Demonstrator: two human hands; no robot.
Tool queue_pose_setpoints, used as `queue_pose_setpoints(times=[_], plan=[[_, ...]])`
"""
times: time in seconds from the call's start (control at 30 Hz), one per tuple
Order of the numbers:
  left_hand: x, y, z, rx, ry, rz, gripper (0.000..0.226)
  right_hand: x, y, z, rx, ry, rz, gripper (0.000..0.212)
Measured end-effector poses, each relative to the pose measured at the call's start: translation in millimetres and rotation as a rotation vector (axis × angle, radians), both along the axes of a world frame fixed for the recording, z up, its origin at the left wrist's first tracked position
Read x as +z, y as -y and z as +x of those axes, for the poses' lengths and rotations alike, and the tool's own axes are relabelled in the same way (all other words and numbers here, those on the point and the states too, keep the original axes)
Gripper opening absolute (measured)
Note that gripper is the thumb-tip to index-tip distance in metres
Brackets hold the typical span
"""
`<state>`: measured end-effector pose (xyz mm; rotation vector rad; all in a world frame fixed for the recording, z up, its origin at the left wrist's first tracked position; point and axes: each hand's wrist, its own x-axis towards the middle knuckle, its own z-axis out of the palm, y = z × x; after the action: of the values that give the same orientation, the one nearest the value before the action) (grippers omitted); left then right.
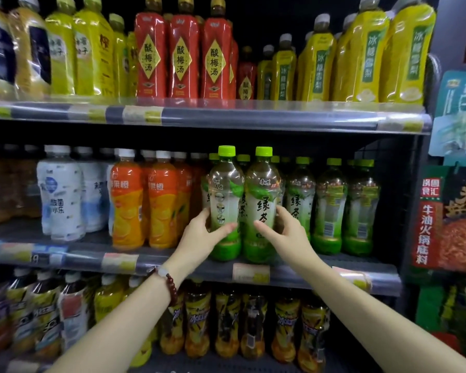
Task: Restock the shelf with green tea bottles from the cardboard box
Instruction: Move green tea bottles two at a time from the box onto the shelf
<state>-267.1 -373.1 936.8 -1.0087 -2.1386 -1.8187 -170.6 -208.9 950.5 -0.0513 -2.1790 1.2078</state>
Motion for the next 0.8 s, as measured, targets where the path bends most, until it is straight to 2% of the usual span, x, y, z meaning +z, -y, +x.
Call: queue_pose_setpoints(times=[0.13, 0.17, 0.27, 0.33, 0.5, 0.8], plan=[[7, 2, -1, 0.033, -0.002, 0.055, 0.045, 7, 0, -10, -0.038, 0.012, -0.019, 0.104], [10, 3, -2, 0.030, 0.007, 0.078, 0.043, 10, 3, -12, -0.043, 0.013, -0.024, 0.097], [16, 11, -8, 0.030, 0.001, 0.113, 0.040, 12, 15, -19, -0.074, 0.004, -0.041, 0.048], [17, 18, -17, 0.039, 0.008, 0.124, 0.041, 11, 24, -29, -0.097, -0.001, -0.048, 0.042], [13, 33, -33, 0.039, 0.052, 0.159, 0.041, 10, 46, -46, -0.082, -0.011, -0.088, 0.079], [-2, 37, -48, -0.019, 0.184, 0.177, 0.035, -4, 51, -57, -0.095, 0.029, -0.017, 0.083]])
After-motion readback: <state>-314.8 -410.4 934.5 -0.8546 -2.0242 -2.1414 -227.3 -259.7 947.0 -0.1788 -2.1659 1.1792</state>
